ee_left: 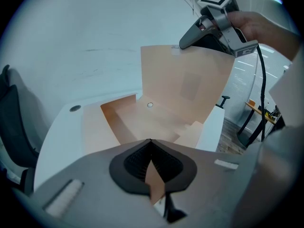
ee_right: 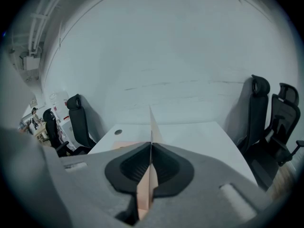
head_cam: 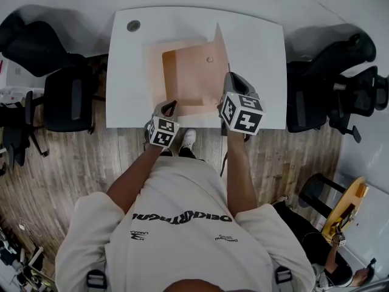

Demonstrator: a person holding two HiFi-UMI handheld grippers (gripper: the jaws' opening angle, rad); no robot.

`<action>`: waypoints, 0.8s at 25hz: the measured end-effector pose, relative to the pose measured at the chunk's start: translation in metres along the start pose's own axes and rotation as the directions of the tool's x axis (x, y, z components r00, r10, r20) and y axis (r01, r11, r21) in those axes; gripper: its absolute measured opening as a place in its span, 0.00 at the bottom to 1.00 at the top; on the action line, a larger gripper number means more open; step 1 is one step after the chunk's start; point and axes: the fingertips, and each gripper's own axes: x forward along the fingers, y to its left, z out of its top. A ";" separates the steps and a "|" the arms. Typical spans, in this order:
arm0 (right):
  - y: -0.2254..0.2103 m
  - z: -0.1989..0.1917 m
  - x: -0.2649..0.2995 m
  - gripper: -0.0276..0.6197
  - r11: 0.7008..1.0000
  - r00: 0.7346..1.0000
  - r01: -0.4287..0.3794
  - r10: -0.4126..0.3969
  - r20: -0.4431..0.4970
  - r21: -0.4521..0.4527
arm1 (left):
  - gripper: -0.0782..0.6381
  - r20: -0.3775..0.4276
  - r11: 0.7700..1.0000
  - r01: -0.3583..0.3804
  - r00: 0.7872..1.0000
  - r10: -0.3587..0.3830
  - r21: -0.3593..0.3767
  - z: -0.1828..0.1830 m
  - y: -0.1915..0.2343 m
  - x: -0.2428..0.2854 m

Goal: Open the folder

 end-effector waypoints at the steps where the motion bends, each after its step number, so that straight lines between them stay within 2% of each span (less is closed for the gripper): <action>1: -0.001 0.000 0.000 0.06 1.000 1.000 0.001 -0.001 0.000 0.001 | 0.09 -0.002 1.000 -0.001 1.000 0.001 -0.001 0.000 0.001 0.000; 20: -0.026 -0.011 -0.014 0.06 0.998 0.998 0.065 -0.065 0.006 0.006 | 0.10 -0.020 0.998 -0.026 0.999 0.027 0.048 -0.001 0.009 -0.001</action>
